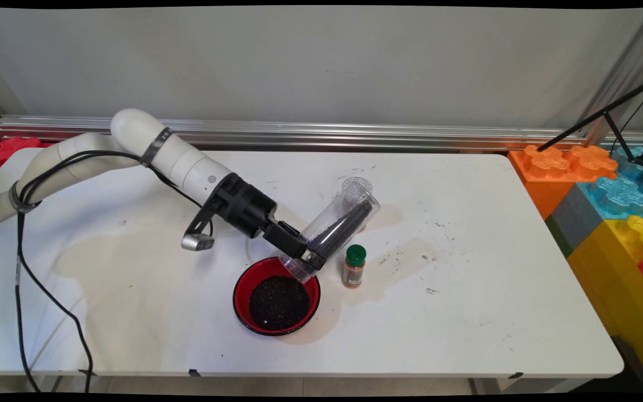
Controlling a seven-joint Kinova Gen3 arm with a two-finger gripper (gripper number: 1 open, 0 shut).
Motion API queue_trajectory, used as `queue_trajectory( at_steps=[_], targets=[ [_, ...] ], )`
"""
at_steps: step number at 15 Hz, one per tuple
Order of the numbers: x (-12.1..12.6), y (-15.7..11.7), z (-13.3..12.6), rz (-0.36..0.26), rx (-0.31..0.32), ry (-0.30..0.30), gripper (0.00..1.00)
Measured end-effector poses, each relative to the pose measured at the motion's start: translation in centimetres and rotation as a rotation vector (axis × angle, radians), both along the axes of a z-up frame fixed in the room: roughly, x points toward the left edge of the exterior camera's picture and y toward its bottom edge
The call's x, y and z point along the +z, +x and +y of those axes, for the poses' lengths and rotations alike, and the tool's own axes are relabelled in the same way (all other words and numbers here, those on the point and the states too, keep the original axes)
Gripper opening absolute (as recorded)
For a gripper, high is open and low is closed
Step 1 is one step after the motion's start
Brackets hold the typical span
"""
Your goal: Pour the black seasoning powder in the red bowl
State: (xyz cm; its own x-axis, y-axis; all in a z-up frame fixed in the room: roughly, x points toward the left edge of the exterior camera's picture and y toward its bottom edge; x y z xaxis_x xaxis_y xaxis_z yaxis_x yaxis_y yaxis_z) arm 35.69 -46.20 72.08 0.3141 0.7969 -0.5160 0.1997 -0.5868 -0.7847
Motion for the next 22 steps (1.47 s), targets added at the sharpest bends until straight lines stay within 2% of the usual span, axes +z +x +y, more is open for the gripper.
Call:
queue_trajectory(
  at_steps=[22],
  targets=[
    [0.06, 0.18, 0.61, -0.004, -0.029, -0.021, 0.00]
  ],
)
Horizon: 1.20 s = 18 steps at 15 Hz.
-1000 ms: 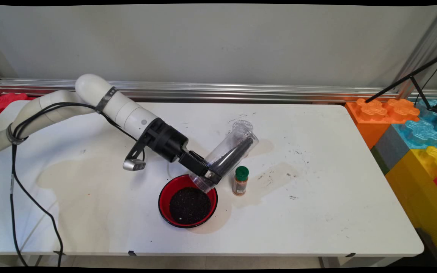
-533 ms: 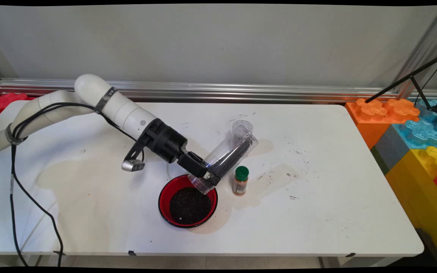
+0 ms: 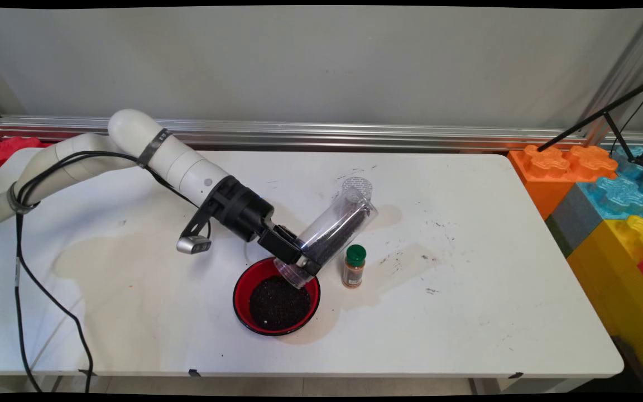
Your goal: Pour the black seasoning powder in the red bowl
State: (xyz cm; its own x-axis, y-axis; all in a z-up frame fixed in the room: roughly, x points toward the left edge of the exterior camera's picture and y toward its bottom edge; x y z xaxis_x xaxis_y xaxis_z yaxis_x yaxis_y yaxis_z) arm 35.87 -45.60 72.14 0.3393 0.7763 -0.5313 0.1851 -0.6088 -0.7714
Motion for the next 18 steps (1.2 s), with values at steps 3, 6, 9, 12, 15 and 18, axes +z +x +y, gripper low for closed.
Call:
queue_trajectory(
  at_steps=[3, 6, 9, 12, 15, 18],
  targets=[
    [0.00, 0.07, 0.10, -0.001, -0.005, -0.003, 0.00],
    [0.00, 0.16, 0.21, -0.003, -0.009, -0.005, 0.00],
    [-0.01, 0.30, 0.33, -0.004, -0.013, -0.007, 0.00],
    [-0.02, 0.45, 0.45, -0.007, -0.018, -0.009, 0.00],
    [-0.04, 0.59, 0.52, -0.009, -0.021, -0.012, 0.00],
    [-0.08, 0.73, 0.56, -0.011, -0.025, -0.016, 0.00]
  ],
)
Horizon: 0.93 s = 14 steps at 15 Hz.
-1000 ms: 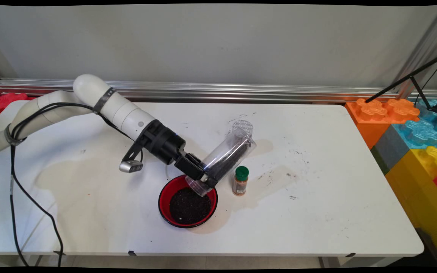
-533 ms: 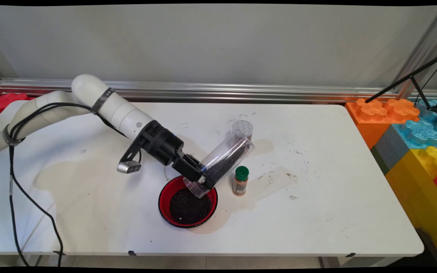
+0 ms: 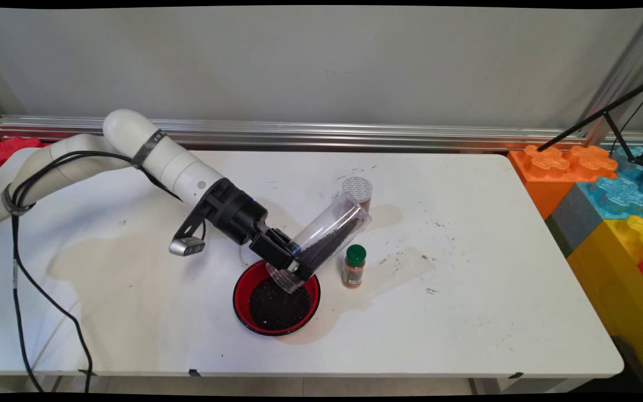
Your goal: Pour the black seasoning powder in the red bowl
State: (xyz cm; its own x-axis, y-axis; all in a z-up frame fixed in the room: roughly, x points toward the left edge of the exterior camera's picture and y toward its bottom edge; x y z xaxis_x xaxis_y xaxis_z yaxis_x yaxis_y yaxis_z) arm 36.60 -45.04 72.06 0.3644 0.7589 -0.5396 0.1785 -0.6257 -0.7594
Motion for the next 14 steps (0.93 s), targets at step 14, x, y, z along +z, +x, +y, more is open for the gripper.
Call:
queue_trajectory(
  at_steps=[14],
  targets=[
    [-0.21, 0.54, -0.03, -0.013, -0.016, -0.036, 0.00]
  ],
)
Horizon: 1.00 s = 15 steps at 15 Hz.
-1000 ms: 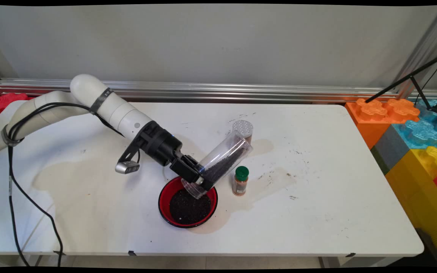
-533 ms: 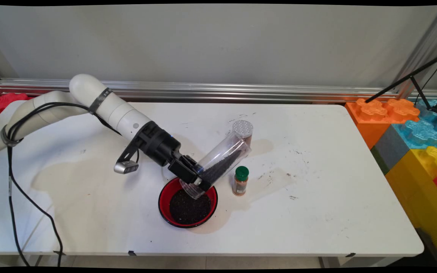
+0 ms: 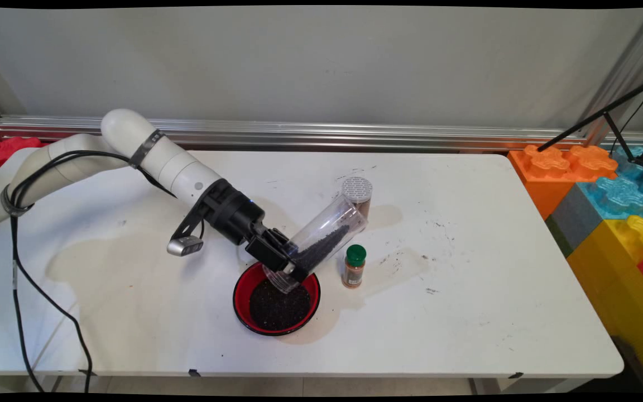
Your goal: Pour the black seasoning powder in the red bowl
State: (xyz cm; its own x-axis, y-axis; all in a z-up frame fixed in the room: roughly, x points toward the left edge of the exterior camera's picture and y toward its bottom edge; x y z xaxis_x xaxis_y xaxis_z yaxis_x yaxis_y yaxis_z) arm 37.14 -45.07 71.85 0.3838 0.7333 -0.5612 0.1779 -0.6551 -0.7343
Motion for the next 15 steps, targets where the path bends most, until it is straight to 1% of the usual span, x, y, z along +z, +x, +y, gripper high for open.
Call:
queue_trajectory(
  at_steps=[15],
  targets=[
    [-0.11, 0.31, -0.19, -0.009, -0.014, -0.047, 0.00]
  ],
)
